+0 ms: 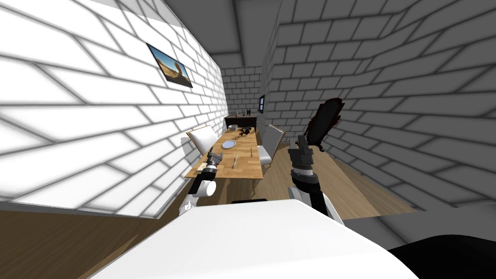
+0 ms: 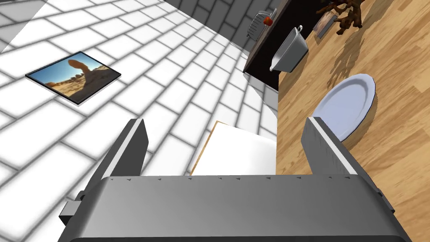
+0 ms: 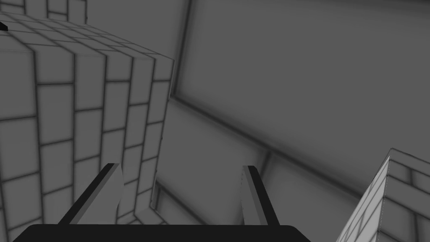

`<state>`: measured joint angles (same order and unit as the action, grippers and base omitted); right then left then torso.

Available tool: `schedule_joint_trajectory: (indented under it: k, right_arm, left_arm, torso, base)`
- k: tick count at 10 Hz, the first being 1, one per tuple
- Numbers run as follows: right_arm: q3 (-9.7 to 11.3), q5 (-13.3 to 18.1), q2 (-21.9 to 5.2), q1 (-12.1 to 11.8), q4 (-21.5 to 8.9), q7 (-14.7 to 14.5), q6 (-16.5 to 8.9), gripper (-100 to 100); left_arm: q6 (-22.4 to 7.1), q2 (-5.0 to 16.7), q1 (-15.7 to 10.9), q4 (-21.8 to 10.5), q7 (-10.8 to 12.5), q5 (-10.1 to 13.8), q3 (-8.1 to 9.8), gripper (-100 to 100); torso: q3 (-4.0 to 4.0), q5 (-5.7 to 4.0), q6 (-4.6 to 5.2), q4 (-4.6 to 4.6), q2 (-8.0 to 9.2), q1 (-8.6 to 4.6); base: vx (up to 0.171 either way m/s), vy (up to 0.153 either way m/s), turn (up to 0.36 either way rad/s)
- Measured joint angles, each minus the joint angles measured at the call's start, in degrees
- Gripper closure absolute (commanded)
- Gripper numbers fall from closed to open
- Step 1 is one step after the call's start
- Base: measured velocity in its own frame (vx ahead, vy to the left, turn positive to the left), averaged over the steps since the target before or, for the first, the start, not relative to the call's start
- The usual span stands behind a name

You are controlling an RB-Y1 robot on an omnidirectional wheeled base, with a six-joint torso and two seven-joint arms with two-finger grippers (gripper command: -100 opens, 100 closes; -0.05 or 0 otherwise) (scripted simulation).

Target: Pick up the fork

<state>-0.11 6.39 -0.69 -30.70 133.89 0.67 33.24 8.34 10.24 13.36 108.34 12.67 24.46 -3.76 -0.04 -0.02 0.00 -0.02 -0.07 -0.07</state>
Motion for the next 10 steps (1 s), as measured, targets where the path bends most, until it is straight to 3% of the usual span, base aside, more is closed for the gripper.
schedule_joint_trajectory:
  k: [10]
  right_arm:
    - [0.0,0.0,0.0,0.0,0.0,0.0,0.0,0]
  left_arm:
    - [-8.2,1.6,-9.1,-15.4,1.7,11.1,0.87,-100]
  torso:
    - [0.01,0.00,-0.01,0.00,0.01,0.00]
  base:
    - [0.014,-0.017,-0.028]
